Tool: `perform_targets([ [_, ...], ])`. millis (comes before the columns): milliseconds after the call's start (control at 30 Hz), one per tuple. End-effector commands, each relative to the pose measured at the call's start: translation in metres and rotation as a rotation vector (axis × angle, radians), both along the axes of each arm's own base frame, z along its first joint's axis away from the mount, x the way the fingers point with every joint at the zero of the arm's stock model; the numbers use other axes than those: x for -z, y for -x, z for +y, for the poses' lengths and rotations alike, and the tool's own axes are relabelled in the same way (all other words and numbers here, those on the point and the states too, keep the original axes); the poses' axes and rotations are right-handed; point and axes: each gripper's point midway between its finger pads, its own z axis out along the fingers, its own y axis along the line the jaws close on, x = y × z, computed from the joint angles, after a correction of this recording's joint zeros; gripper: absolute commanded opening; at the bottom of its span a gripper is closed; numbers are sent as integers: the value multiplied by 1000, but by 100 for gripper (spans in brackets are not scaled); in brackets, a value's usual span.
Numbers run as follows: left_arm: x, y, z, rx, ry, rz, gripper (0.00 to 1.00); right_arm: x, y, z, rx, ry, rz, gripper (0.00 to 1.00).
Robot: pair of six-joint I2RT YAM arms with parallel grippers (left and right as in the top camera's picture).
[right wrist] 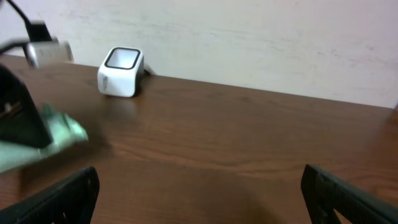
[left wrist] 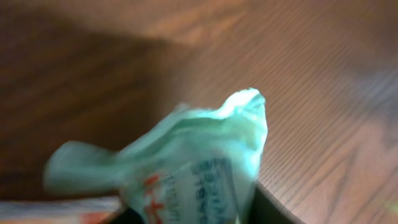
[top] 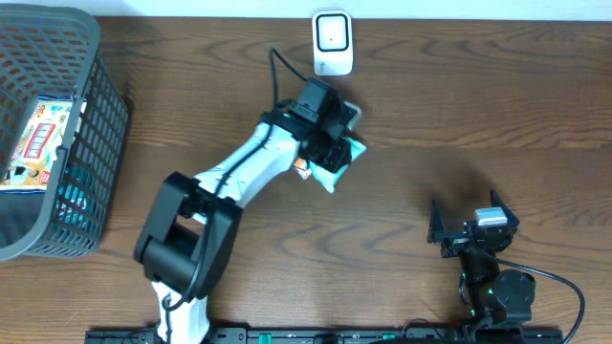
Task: Scan the item barcode
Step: 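Carry the green wipes pack out and set it beside the orange box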
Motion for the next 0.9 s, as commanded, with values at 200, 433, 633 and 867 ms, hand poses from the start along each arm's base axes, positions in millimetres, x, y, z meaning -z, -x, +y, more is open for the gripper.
perform_targets([
  [200,11,14,0,21,-118,-19,98,1,0,0,0,-12,2,99],
  [433,-103,-2,17,-38,6,-212,98,1,0,0,0,-12,2,99],
  [633,-225,-6,79,-98,48,-550,98,1,0,0,0,-12,2,99],
  [867,-342,-29,263,-724,-170,-956,98,1,0,0,0,-12,2,99],
])
